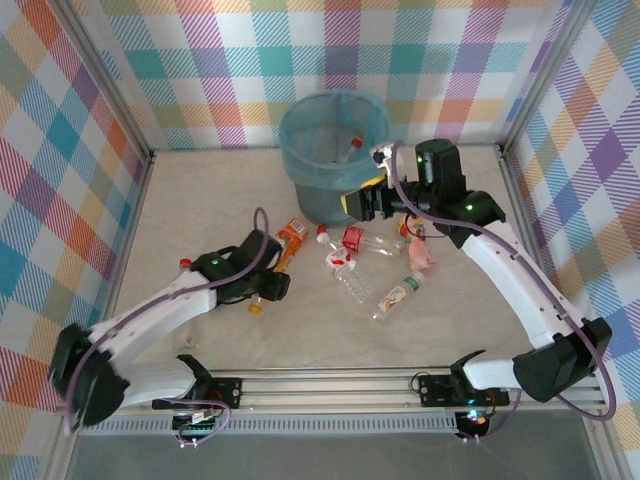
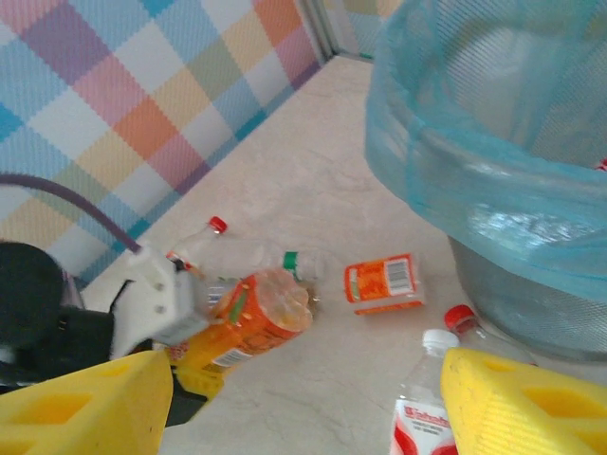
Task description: Put the plastic bottles in the bin
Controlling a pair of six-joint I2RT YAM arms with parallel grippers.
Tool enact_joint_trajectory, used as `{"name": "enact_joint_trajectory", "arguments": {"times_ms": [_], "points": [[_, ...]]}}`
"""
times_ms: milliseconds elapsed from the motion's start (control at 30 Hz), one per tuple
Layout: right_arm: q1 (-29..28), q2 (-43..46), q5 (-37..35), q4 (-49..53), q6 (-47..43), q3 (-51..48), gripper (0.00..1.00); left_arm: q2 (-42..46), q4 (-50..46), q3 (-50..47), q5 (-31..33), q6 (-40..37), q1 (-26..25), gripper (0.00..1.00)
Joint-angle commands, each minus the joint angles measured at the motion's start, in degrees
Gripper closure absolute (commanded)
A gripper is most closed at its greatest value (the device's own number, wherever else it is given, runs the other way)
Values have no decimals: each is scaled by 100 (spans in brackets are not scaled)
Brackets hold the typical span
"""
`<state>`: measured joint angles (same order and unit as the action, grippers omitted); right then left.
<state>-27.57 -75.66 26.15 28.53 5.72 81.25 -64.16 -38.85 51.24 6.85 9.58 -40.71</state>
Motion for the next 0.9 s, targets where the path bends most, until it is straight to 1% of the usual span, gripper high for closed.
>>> {"name": "enact_joint_trajectory", "arguments": {"times_ms": [0,67,167,267,367,433,500,567,700,800,867], "points": [[-26,165,976,-657,204,-80,25,840,578,-12,-632,-457,-135,43],[-124,135,1406,-959,324,-140,25,1335,1008,-158,-1024,-501,-157,43],[-429,40,1670,-1085,253,-75,22,1780,1409,-221,-1484,-510,-164,43],[-726,-92,1924,-1121,143,50,17,1991,1561,-159,-1808,-541,-172,43],[-1007,-215,1982,-1149,64,133,13,2078,1591,-76,-2044,-610,-174,43],[-1186,-297,1970,-1110,-50,215,11,2093,1558,-34,-2168,-657,-179,43],[-1338,-389,1774,-1039,-135,291,8,2089,1538,7,-2285,-693,-179,43],[-1433,-496,1657,-959,-184,392,7,2100,1564,2,-2389,-700,-179,44],[-1556,-646,1662,-969,-194,498,6,2152,1635,-34,-2447,-685,-184,44],[-1619,-712,1678,-995,-198,549,8,2210,1615,-42,-2440,-696,-191,44],[-1646,-747,1700,-966,-226,590,13,2258,1600,-59,-2402,-721,-190,43]]}}
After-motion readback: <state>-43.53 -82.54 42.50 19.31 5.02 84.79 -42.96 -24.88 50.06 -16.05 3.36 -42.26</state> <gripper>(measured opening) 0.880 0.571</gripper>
